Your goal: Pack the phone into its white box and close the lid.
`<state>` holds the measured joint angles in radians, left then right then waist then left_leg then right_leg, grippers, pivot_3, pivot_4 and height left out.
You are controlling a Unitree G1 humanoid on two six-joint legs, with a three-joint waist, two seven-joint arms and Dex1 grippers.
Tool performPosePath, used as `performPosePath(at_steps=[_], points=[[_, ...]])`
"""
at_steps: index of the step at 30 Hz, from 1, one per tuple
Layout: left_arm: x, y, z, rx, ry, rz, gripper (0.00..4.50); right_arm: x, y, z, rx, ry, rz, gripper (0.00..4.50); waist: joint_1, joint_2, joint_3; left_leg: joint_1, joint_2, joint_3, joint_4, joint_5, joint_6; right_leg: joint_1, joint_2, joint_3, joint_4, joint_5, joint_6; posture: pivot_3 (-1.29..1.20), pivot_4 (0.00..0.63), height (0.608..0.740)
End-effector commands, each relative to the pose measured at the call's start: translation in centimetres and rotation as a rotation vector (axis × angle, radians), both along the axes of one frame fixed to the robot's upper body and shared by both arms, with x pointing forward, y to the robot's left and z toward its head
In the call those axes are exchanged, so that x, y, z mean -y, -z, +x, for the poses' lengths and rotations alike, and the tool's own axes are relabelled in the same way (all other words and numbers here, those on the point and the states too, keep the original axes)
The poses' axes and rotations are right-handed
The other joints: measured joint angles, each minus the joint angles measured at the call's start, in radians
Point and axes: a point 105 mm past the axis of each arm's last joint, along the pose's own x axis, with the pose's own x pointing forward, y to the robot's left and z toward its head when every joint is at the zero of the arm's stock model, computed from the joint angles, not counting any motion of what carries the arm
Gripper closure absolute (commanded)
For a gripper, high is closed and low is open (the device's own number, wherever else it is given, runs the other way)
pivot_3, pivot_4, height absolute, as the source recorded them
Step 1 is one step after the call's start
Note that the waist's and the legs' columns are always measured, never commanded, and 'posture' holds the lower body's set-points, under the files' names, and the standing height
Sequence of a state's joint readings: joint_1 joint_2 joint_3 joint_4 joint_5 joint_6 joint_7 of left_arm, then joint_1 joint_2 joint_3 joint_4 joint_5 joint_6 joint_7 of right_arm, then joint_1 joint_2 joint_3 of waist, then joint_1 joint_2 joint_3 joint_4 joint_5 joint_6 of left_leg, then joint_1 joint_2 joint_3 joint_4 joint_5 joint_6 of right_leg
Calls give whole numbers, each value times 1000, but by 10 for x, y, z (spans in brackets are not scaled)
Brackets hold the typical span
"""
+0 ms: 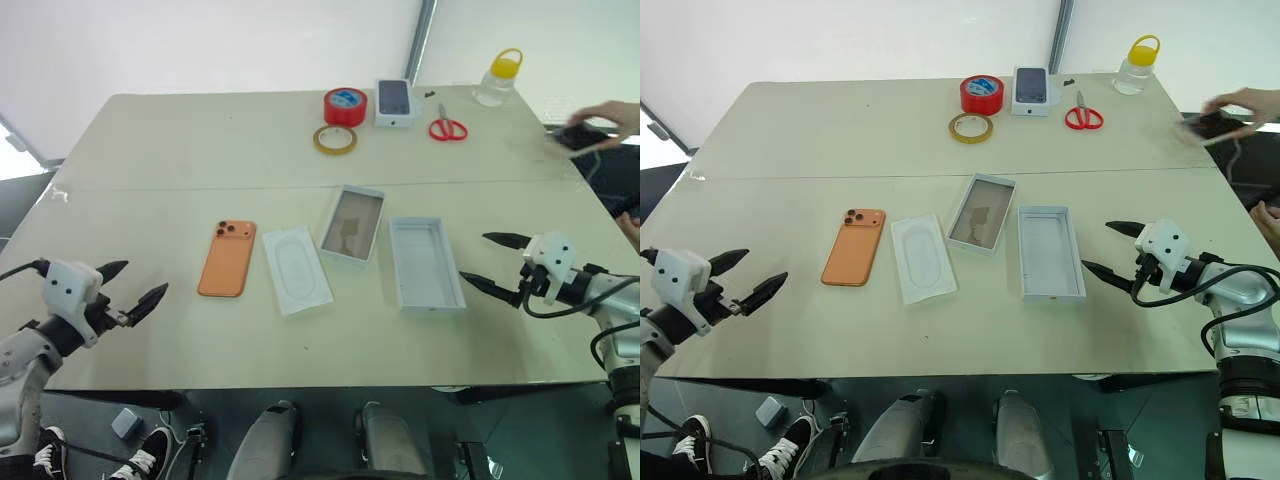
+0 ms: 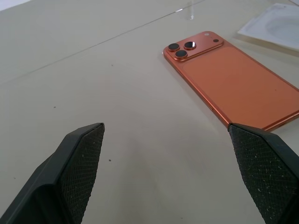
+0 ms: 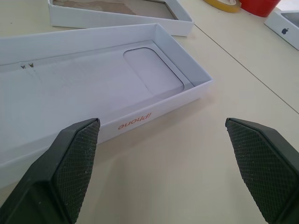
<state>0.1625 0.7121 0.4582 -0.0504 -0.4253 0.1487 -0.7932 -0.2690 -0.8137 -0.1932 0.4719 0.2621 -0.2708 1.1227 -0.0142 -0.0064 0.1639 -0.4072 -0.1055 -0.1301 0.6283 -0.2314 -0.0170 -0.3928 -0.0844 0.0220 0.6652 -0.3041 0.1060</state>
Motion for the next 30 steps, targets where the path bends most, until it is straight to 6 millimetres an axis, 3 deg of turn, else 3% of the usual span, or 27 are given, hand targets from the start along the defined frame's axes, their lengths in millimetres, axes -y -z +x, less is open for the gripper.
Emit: performPosePath(at_steps=[1, 11, 20, 26, 30], points=[[-5, -20, 0, 58, -13, 28, 48, 6, -16, -1, 49, 4, 5, 0, 0, 0, 0, 0, 0, 0, 0, 0, 0, 0, 0, 0, 0, 0, 0, 0, 150, 740], [2, -18, 2, 70, 10, 77, 48, 13, -17, -6, -1, -7, 25, 0, -1, 0, 0, 0, 0, 0, 0, 0, 0, 0, 0, 0, 0, 0, 0, 0, 150, 740], [19, -24, 11, 65, 9, -7, 48, 2, -20, -3, 18, -35, 25, 0, 1, 0, 0, 0, 0, 0, 0, 0, 0, 0, 0, 0, 0, 0, 0, 0, 150, 740], [28, -14, 10, -20, 5, -41, 48, -5, -25, 0, 29, -56, 16, 0, -1, 0, 0, 0, 0, 0, 0, 0, 0, 0, 0, 0, 0, 0, 0, 0, 150, 740], [46, -5, 8, -66, 4, -125, 48, -17, -28, 4, 33, -87, 22, 0, 0, 0, 0, 0, 0, 0, 0, 0, 0, 0, 0, 0, 0, 0, 0, 0, 150, 740]])
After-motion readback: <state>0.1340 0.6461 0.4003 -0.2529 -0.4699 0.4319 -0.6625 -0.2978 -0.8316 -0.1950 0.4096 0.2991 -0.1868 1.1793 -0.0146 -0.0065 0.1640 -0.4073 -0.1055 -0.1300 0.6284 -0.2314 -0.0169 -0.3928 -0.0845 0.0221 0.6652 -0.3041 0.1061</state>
